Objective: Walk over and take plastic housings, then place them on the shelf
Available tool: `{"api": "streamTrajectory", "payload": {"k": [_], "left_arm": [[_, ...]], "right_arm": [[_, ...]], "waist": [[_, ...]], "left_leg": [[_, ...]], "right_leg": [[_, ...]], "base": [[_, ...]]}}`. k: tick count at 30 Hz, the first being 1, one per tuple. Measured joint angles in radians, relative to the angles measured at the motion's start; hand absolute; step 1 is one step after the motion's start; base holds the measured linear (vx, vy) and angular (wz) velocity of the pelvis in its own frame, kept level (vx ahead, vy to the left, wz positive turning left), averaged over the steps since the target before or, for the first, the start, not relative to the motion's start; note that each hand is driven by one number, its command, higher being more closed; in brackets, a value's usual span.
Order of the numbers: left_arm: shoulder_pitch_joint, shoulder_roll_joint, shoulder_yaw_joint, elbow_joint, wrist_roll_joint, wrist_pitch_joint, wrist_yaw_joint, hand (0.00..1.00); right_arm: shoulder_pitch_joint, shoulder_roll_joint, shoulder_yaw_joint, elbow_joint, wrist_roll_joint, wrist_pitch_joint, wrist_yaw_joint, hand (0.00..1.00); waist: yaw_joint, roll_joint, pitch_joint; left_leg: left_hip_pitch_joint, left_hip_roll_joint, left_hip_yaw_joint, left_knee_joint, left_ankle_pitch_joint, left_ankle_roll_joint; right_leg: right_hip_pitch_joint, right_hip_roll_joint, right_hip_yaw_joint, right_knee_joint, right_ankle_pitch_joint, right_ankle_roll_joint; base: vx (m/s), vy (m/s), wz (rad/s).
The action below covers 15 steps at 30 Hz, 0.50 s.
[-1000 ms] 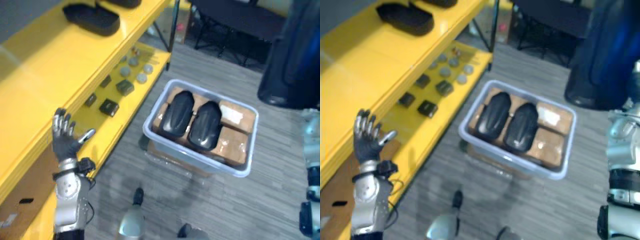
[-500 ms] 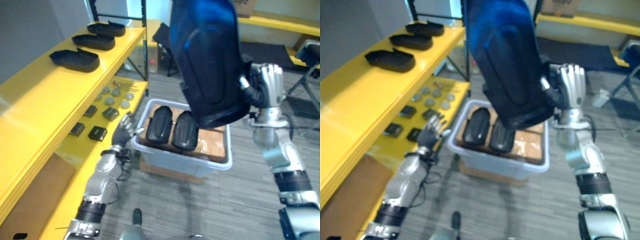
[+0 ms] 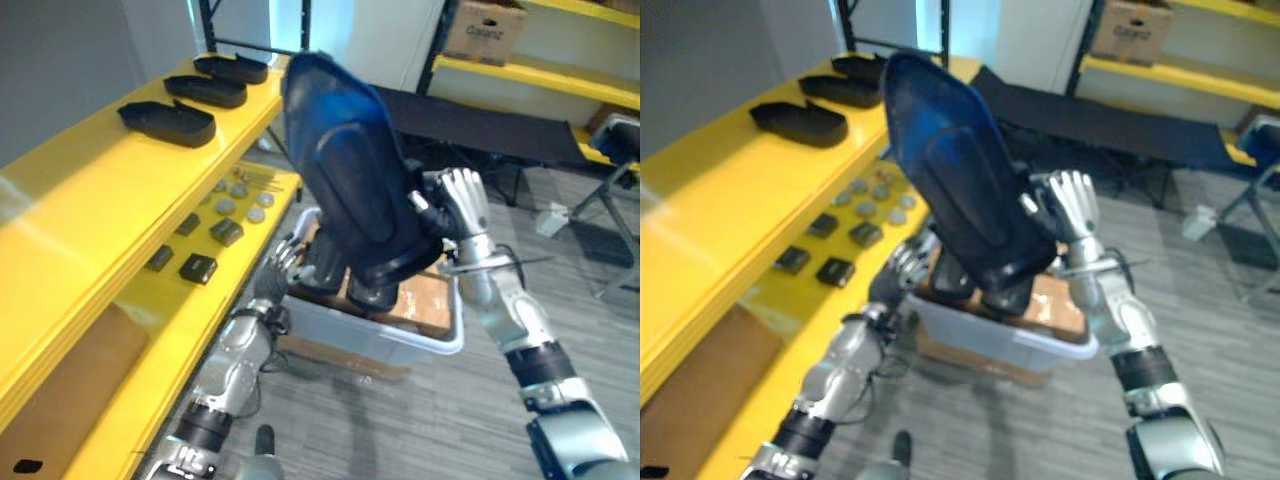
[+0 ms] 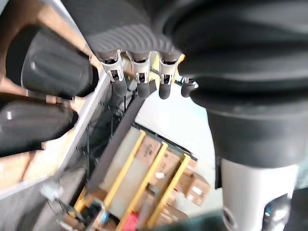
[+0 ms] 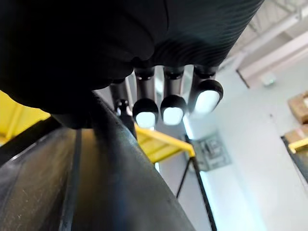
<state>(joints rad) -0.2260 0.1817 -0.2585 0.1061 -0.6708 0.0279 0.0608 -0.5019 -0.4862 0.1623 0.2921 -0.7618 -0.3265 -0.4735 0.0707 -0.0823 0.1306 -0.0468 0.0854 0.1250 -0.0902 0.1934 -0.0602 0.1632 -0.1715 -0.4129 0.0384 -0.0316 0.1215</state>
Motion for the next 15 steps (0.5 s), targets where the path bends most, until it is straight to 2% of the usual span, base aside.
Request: {"api": "streamTrajectory", "payload": {"k": [4, 5, 7, 9, 13, 15], "left_arm": [[0.000, -0.004, -0.013, -0.022, 0.000, -0.007, -0.004, 0.00], [0.000, 0.001, -0.028, -0.025, 0.000, -0.008, -0.004, 0.00], [0.000, -0.011, -0.041, -0.030, 0.001, -0.008, -0.004, 0.00], [0.000, -0.013, -0.042, -0.049, 0.011, -0.011, -0.002, 0.00], [0.000, -0.013, -0.042, -0.069, 0.017, -0.043, 0.002, 0.00], [0.000, -0.015, -0.048, -0.071, 0.018, -0.043, 0.001, 0.00]], "right_arm": [[0.001, 0.007, 0.024, 0.004, 0.000, 0.007, 0.000, 1.00], [0.006, 0.015, 0.036, 0.005, 0.000, 0.007, 0.000, 1.00], [0.024, 0.034, 0.043, 0.006, 0.000, 0.007, 0.000, 1.00], [0.027, 0.053, 0.065, 0.021, -0.001, 0.006, 0.009, 1.00], [0.027, 0.075, 0.102, 0.059, -0.008, 0.005, 0.027, 1.00], [0.027, 0.086, 0.110, 0.075, -0.013, 0.005, 0.040, 1.00]], "waist": [[-0.003, 0.004, -0.003], [0.000, -0.005, -0.009], [0.000, -0.001, -0.015], [-0.001, -0.010, -0.021], [0.007, -0.011, -0.022], [0.008, -0.011, -0.021]], "left_leg": [[-0.007, 0.002, 0.007, 0.000, -0.007, -0.009], [-0.008, -0.002, 0.032, 0.006, -0.003, 0.001], [-0.010, -0.009, 0.025, 0.000, 0.005, 0.010], [-0.014, -0.023, 0.025, 0.001, 0.001, 0.016], [-0.013, -0.031, 0.021, 0.001, 0.006, 0.018], [-0.007, -0.029, 0.019, 0.001, 0.006, 0.017]], "right_leg": [[-0.006, -0.003, 0.003, -0.019, 0.003, -0.002], [-0.007, -0.014, 0.006, -0.039, 0.010, 0.000], [-0.002, -0.011, 0.015, -0.036, 0.013, 0.004], [-0.005, -0.024, 0.021, -0.034, 0.024, 0.006], [0.000, -0.030, 0.014, -0.031, 0.025, 0.014], [0.008, -0.027, 0.009, -0.030, 0.022, 0.013]], "base": [[-0.09, 0.024, -0.01], [-0.02, 0.057, -0.12], [0.03, 0.026, -0.01], [0.06, 0.040, 0.06], [0.03, 0.010, 0.06], [0.01, -0.023, 0.05]]}}
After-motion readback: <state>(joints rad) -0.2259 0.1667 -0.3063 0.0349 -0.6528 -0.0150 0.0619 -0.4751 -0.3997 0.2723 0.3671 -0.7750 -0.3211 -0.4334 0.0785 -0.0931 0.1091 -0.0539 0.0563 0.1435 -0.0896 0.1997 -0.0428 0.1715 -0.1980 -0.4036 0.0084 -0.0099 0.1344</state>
